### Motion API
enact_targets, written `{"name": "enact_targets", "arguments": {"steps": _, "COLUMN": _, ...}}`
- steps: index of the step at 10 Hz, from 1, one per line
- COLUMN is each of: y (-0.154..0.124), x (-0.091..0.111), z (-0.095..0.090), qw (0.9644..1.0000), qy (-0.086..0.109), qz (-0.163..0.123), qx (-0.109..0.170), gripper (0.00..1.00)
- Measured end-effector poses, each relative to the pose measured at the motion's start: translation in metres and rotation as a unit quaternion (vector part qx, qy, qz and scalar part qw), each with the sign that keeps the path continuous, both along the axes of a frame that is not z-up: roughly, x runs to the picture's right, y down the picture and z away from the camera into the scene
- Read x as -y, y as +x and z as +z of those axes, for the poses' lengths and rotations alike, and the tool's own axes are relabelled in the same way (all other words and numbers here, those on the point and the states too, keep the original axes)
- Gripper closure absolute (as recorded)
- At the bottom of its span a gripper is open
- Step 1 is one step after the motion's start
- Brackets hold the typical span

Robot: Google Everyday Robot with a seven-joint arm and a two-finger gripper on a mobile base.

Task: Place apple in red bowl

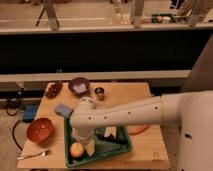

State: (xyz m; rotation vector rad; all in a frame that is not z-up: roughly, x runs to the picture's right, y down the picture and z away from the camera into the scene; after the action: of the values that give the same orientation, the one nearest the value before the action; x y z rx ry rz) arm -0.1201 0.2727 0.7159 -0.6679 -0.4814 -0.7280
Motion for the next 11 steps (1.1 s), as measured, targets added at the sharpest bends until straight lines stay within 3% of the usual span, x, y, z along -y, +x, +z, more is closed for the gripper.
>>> {"name": "enact_targets", "arguments": {"steps": 5, "y": -0.006, "x": 0.001, "z": 0.012, "qw": 0.9999, "qy": 0.006, "qz": -0.009, "qx": 0.002, "gripper": 0.2}}
{"name": "enact_targets", "arguments": {"steps": 11, "y": -0.01, "x": -0.005, "z": 0.019, "qw": 0.9998, "qy": -0.004, "qz": -0.018, "qx": 0.002, "gripper": 0.2}}
